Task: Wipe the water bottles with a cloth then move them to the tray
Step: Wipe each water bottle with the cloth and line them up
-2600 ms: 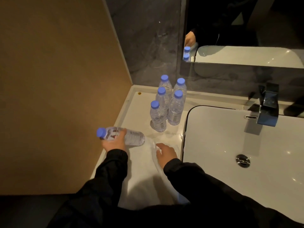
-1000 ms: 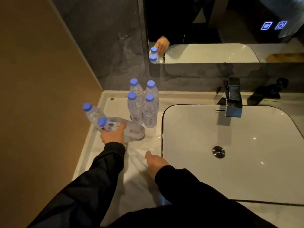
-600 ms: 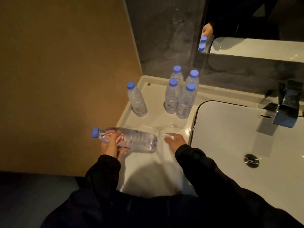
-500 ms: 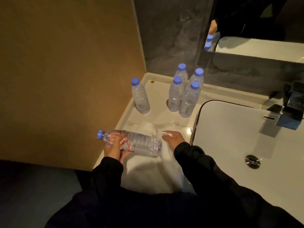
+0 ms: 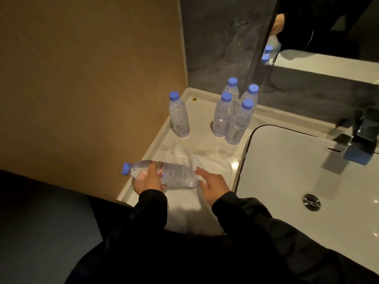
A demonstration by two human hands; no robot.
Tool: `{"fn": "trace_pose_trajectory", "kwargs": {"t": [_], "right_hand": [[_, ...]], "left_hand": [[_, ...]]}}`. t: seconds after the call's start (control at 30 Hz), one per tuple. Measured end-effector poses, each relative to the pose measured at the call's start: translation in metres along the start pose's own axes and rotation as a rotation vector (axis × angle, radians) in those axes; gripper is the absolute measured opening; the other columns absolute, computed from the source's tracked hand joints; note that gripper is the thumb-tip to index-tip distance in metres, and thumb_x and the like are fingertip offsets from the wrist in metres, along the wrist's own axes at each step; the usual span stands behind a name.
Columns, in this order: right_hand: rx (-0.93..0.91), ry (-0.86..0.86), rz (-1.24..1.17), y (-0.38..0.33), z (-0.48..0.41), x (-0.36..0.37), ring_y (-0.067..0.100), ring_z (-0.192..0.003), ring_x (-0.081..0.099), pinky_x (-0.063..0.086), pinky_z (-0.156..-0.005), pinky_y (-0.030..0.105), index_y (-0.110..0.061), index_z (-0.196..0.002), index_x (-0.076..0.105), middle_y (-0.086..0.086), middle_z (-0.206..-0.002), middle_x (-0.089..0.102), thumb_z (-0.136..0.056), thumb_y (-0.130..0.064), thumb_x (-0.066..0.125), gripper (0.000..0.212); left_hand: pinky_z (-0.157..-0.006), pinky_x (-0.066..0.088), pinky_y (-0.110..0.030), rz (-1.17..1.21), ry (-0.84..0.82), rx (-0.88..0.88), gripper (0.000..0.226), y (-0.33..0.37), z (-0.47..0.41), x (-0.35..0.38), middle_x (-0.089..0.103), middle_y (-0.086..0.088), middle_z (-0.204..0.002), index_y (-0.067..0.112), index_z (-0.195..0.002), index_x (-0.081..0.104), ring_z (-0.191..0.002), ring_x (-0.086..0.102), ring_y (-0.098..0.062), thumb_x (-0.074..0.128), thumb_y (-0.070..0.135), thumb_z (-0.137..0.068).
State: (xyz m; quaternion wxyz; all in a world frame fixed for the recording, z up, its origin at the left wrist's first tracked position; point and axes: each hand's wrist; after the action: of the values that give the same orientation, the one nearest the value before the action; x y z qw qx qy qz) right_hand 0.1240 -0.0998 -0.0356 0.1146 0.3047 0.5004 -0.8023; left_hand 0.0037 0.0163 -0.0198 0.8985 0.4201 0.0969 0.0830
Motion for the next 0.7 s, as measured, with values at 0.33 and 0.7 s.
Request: {"fn": "trace_pose_trajectory", "kwargs": {"t": [0.33, 0.7], "right_hand": [[0.178, 0.113, -0.205, 0.006, 0.0, 0.011, 0.032, -0.119, 0.053, 0.041, -0.104, 0.036, -0.014, -0.134, 0.046, 0.017, -0.132, 0.056, -0.094, -0.02, 0.038, 0.042], [0.084, 0.18, -0.476, 0.006, -0.003, -0.014, 0.012, -0.101, 0.056, 0.036, -0.073, -0.004, -0.009, -0.117, 0.063, 0.007, -0.114, 0.066, -0.091, 0.0, 0.042, 0.035]], "left_hand": [[-0.079, 0.056, -0.043, 0.327, -0.168, -0.362, 0.025, -0.01, 0.009, -0.005, 0.059, -0.008, -0.094, 0.013, -0.09, 0.05, -0.088, 0.06, -0.024, 0.056, 0.036, -0.084], [-0.054, 0.059, -0.037, 0.211, -0.095, -0.255, 0.051, -0.008, 0.005, -0.003, 0.066, -0.011, -0.106, 0.009, -0.119, 0.051, -0.094, 0.066, -0.024, 0.068, 0.029, -0.075]]}}
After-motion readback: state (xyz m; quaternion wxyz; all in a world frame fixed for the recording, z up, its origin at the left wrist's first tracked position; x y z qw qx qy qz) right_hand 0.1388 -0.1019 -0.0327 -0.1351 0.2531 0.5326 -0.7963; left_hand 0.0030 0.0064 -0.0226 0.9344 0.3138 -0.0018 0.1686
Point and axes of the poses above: each hand's wrist, its own z-axis away from the middle knuckle, its own x-axis out of the palm, y = z × x
